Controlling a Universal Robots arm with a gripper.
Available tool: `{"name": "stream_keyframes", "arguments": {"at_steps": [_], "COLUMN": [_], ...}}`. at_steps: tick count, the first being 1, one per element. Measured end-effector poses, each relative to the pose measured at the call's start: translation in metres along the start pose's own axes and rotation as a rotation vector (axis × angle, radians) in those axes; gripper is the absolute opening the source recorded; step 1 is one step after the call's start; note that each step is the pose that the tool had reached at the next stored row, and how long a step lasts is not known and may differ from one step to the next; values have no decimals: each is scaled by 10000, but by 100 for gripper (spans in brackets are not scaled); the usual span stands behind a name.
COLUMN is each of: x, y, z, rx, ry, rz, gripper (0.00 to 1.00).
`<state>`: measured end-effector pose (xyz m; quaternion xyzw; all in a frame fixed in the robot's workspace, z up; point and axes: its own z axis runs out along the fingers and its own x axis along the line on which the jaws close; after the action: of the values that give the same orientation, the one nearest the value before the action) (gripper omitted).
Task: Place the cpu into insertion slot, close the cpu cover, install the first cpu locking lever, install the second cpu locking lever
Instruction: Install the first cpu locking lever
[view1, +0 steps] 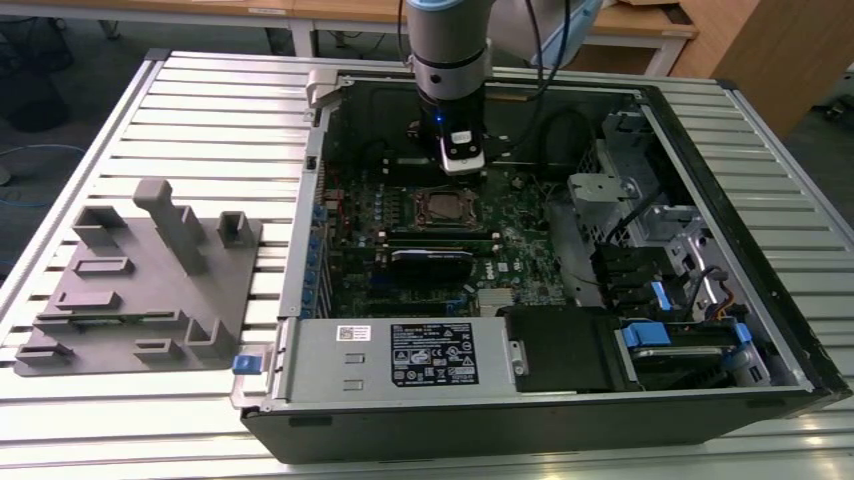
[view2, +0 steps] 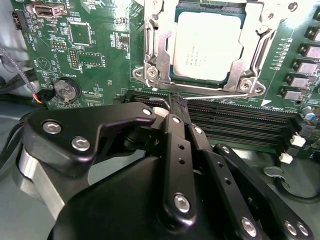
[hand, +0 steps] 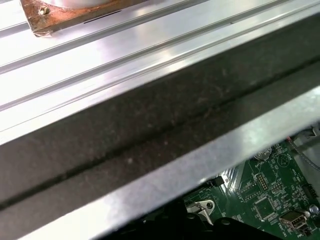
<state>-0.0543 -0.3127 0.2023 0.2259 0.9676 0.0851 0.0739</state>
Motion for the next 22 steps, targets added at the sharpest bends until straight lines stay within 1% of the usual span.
{"name": "stream_keyframes", "arguments": {"at_steps": [3,9,14,22], "x": [15,46,48,49], "y": [-2,-4,-6,-12], "z": [2,5,13,29], "rx": [-18,-39,-47,-36], "ry": [-43,-102,-152,-186], "rz": [22,55,63,59], "gripper": [11,11,11,11]}}
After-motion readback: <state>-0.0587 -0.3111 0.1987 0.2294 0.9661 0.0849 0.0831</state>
